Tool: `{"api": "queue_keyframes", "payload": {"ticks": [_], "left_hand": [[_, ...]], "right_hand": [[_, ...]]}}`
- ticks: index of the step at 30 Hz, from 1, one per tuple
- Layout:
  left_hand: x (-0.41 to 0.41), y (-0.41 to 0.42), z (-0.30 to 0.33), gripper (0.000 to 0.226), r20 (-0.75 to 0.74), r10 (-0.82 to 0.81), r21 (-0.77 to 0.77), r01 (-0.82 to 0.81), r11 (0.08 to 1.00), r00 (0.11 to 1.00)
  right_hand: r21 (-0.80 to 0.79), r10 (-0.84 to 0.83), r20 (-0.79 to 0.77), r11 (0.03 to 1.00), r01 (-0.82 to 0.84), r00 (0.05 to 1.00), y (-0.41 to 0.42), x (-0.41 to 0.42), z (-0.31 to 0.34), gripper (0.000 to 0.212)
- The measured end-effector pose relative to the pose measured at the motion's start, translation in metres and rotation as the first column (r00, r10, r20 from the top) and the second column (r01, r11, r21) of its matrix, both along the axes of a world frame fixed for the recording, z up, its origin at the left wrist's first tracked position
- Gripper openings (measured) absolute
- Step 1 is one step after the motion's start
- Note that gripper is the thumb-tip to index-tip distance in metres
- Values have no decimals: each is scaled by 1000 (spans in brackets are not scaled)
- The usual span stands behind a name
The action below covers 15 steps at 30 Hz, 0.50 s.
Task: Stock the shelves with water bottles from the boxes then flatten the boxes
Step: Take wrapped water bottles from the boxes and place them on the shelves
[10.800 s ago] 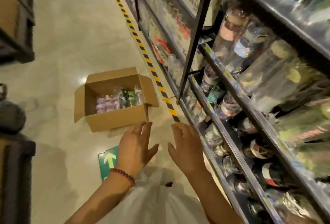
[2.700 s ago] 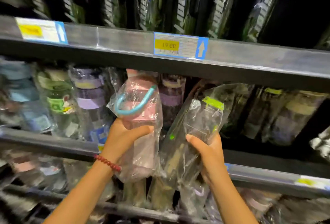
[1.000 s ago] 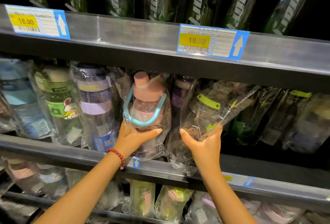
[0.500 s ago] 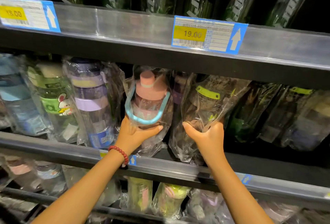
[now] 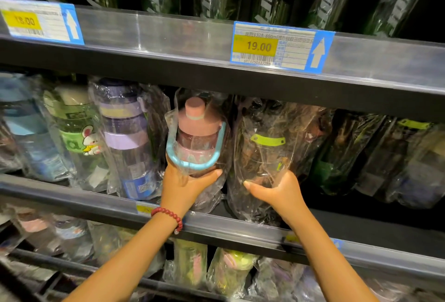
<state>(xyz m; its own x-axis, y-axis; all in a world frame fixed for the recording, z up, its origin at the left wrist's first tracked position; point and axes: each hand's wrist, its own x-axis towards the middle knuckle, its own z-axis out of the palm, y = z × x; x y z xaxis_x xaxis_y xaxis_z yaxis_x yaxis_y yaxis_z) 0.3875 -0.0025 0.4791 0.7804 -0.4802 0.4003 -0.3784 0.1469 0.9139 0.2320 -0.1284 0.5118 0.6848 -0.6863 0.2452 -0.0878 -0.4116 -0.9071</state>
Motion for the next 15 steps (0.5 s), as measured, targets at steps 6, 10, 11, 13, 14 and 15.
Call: {"api": "queue_keyframes", "payload": {"ticks": [6, 10, 11, 13, 14, 15], "left_hand": [[-1, 11, 4, 86, 45, -78, 64, 76, 995, 996], [7, 20, 3, 73, 116, -132, 143, 115, 983, 984], [8, 20, 5, 81, 127, -116, 152, 96, 984, 985], [6, 20, 6, 93, 118, -56, 145, 39, 989, 991], [2, 20, 7, 90, 124, -8, 133, -9, 991, 992], [-2, 19, 8, 85, 140, 45, 124, -63, 990, 989]], "right_hand": [[76, 41, 4, 996, -42, 999, -3, -2, 1, 21], [125, 61, 16, 990, -63, 998, -2, -4, 4, 25], [139, 69, 13, 988, -70, 998, -3, -4, 3, 24], [165, 90, 9, 982, -90, 996, -3, -4, 4, 22], [170, 102, 13, 980, -103, 995, -3, -4, 3, 21], [170, 109, 20, 979, -110, 994, -4, -4, 2, 20]]}}
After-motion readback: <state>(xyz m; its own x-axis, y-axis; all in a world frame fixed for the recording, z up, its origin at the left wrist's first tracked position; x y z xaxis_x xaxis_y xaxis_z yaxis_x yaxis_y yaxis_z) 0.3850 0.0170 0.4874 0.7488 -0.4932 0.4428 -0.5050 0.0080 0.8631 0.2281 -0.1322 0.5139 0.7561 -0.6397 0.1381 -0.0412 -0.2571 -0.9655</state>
